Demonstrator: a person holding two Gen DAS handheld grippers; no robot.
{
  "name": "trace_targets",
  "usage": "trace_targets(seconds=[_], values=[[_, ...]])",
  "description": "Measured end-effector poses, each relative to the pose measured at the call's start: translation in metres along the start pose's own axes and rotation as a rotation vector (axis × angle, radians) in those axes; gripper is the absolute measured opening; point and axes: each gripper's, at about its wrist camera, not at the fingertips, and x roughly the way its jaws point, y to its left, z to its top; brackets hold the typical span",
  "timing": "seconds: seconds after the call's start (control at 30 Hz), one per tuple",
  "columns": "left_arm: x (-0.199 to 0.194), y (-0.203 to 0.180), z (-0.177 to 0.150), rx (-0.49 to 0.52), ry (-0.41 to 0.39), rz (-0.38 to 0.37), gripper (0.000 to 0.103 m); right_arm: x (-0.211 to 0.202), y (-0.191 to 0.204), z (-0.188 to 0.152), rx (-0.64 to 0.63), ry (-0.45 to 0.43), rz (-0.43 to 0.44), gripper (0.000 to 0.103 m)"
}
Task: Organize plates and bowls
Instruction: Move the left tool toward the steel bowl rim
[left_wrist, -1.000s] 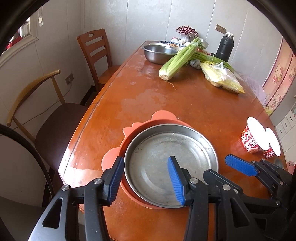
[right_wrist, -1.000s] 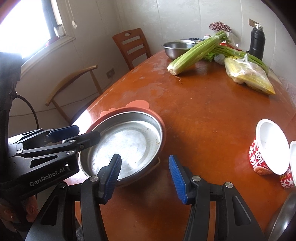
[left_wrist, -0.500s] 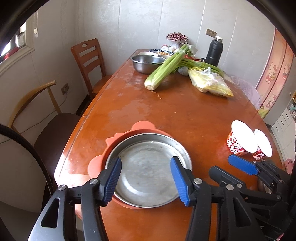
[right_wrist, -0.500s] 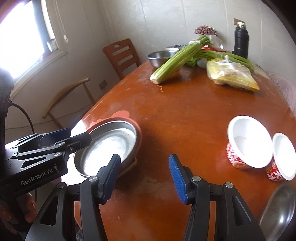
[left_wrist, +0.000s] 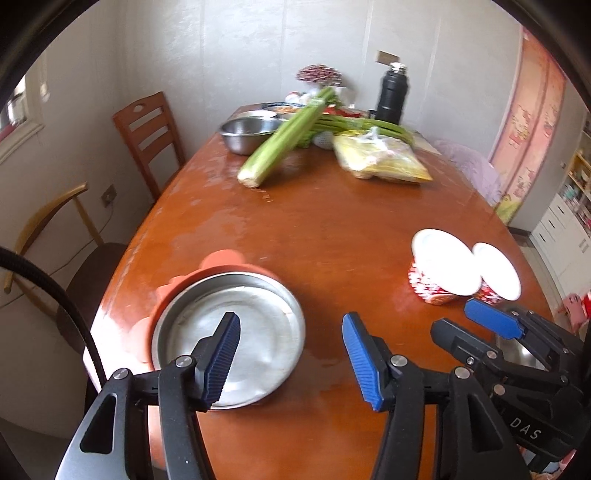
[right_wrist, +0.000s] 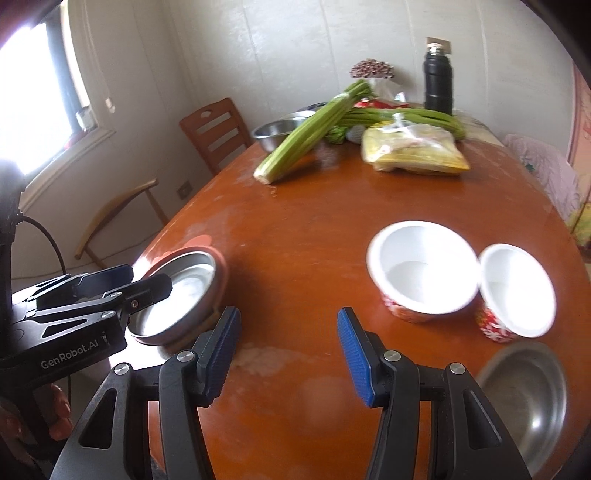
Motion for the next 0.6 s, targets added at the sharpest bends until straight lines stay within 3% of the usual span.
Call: trace_targets(seconds=[0.6], values=[[0.001,-0.126,-0.001,0.179,0.001,-0.149,0.064,-0.072,-0.113,-0.031,0.158,-0.078,-0.188,0.056]])
